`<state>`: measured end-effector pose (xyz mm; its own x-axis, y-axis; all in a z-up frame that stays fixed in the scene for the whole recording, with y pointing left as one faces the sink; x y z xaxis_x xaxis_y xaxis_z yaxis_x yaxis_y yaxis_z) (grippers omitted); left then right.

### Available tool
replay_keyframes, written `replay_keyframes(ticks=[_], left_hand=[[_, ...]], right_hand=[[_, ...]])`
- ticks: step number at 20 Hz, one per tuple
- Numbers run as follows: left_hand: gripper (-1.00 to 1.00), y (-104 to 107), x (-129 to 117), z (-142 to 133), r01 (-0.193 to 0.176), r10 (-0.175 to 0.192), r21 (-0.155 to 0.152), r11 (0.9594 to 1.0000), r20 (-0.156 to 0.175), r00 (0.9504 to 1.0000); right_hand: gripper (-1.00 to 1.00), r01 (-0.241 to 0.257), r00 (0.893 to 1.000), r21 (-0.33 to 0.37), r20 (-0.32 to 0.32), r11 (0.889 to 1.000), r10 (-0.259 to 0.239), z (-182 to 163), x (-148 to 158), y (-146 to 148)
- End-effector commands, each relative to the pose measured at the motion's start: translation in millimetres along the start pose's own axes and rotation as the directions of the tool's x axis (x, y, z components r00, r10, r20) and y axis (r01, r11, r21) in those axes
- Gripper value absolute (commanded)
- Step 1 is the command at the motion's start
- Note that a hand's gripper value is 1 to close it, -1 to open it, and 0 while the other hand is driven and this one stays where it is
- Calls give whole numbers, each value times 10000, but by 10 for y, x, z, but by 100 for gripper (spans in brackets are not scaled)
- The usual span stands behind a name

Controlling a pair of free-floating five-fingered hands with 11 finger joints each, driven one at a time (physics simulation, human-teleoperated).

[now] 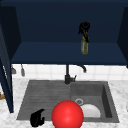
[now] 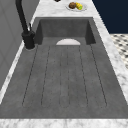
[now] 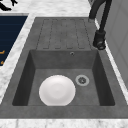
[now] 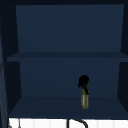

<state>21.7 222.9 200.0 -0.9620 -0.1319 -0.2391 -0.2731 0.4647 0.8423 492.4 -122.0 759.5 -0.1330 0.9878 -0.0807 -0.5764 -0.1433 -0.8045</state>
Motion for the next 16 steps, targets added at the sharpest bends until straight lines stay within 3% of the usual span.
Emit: replay_keyframes(ticks=[1, 10, 16], left_hand=[[0, 0, 0, 0, 0, 0, 0, 10000, 0, 10000], [0, 0, 0, 0, 0, 0, 0, 10000, 0, 10000], [0, 0, 0, 0, 0, 0, 0, 10000, 0, 10000]], right_hand=[[-100, 148, 9997, -14, -209, 9999, -148, 116, 24, 121], [-100, 77, 9999, -403, 93, 9992, -73, 180, -94, 143], [-100, -85, 10000, -53, 3, 10000, 85, 78, -88, 27]])
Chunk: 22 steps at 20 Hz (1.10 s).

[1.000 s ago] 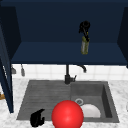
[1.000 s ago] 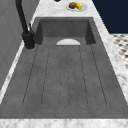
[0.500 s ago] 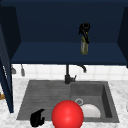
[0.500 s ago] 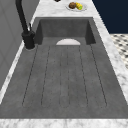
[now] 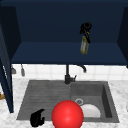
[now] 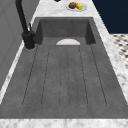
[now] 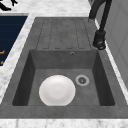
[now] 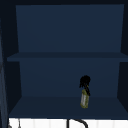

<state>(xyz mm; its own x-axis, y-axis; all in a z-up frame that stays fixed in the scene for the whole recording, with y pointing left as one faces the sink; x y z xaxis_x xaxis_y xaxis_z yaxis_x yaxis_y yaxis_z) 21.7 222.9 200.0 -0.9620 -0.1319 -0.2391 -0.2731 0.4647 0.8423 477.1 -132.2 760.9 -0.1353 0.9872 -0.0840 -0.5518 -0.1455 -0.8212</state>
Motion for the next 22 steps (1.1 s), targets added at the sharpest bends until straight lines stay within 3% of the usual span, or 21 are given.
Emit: replay_keyframes(ticks=[1, 9, 13, 22], left_hand=[[0, 0, 0, 0, 0, 0, 0, 10000, 0, 10000], [0, 0, 0, 0, 0, 0, 0, 10000, 0, 10000], [0, 0, 0, 0, 0, 0, 0, 10000, 0, 10000], [0, 0, 0, 0, 0, 0, 0, 10000, 0, 10000]], right_hand=[[-100, -76, 10000, 296, 6, 9995, 76, -87, -16, -86], [-100, -228, 9997, 762, -33, 9968, 231, -254, -24, -289], [-100, -62, 10000, 963, 36, 9953, 59, -345, -12, -302], [-100, -9, 9961, 487, 887, 9988, -34, -578, -256, -362]])
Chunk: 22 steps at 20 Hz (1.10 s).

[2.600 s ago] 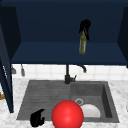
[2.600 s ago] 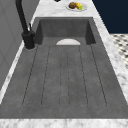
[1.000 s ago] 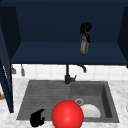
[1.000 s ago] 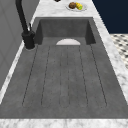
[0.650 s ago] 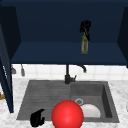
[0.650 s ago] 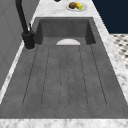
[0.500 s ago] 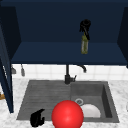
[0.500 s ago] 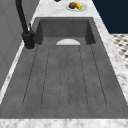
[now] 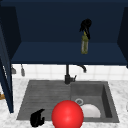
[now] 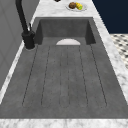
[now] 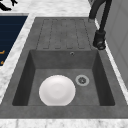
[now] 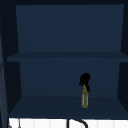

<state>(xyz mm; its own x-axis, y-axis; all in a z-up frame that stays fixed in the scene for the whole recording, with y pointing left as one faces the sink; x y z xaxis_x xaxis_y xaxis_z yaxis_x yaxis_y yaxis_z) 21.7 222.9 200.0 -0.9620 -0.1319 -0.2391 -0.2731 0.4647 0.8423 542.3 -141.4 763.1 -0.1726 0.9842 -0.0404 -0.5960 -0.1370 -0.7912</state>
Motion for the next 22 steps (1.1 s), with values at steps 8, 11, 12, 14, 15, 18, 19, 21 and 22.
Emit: replay_keyframes(ticks=[8, 11, 12, 14, 15, 18, 19, 21, 22], left_hand=[[0, 0, 0, 0, 0, 0, 0, 10000, 0, 10000], [0, 0, 0, 0, 0, 0, 0, 10000, 0, 10000], [0, 0, 0, 0, 0, 0, 0, 10000, 0, 10000], [0, 0, 0, 0, 0, 0, 0, 10000, 0, 10000], [0, 0, 0, 0, 0, 0, 0, 10000, 0, 10000], [0, 0, 0, 0, 0, 0, 0, 10000, 0, 10000], [0, 0, 0, 0, 0, 0, 0, 10000, 0, 10000], [0, 0, 0, 0, 0, 0, 0, 10000, 0, 10000], [0, 0, 0, 0, 0, 0, 0, 10000, 0, 10000]], right_hand=[[-100, -39, 10000, 33, -2, 10000, 39, -135, -86, 73], [-100, -44, 10000, 103, -3, 9999, 44, -167, -67, 105], [-100, -52, 10000, 127, -9, 9999, 52, -180, -58, 119], [-100, -57, 10000, 143, -14, 9999, 57, -202, -52, 146], [-100, -58, 10000, 152, -16, 9999, 58, -213, -53, 161], [-100, -54, 10000, 150, -14, 9999, 54, -249, -43, 205], [-100, -50, 10000, 168, -11, 9998, 50, -262, -31, 218], [100, -269, 9996, 192, -100, 9995, 271, -298, 31, 228], [100, -271, 9995, 160, -134, 9995, 273, -307, 34, 237]])
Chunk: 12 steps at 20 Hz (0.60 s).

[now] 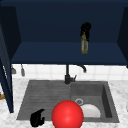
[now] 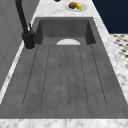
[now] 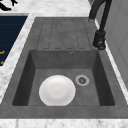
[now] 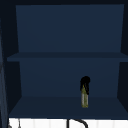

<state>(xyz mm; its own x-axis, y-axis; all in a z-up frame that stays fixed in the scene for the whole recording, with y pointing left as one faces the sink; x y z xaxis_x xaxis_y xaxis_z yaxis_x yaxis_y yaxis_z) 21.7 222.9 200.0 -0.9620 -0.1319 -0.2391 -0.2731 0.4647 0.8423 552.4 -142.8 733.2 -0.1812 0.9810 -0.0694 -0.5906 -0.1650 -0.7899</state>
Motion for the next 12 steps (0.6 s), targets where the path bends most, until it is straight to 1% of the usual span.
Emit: replay_keyframes(ticks=[1, 3, 7, 9, 10, 11, 12], left_hand=[[0, 0, 0, 0, 0, 0, 0, 10000, 0, 10000], [0, 0, 0, 0, 0, 0, 0, 10000, 0, 10000], [0, 0, 0, 0, 0, 0, 0, 10000, 0, 10000], [0, 0, 0, 0, 0, 0, 0, 10000, 0, 10000], [0, 0, 0, 0, 0, 0, 0, 10000, 0, 10000], [0, 0, 0, 0, 0, 0, 0, 10000, 0, 10000], [0, 0, 0, 0, 0, 0, 0, 10000, 0, 10000]], right_hand=[[100, 22, 10000, 217, -53, 9998, -21, -53, 56, 54], [100, 61, 9999, 271, -110, 9996, -58, -57, 34, 54], [100, 151, 9999, -128, -62, 9998, -152, -72, 13, 41], [100, 191, 9998, -218, -52, 9996, -192, -64, -7, 33], [100, 221, 9997, -309, -83, 9993, -223, -66, 12, 39], [100, 354, 9988, -632, -321, 9974, -375, -13, -16, 28], [100, 394, 9986, -768, -314, 9963, -419, 39, -45, -39]])
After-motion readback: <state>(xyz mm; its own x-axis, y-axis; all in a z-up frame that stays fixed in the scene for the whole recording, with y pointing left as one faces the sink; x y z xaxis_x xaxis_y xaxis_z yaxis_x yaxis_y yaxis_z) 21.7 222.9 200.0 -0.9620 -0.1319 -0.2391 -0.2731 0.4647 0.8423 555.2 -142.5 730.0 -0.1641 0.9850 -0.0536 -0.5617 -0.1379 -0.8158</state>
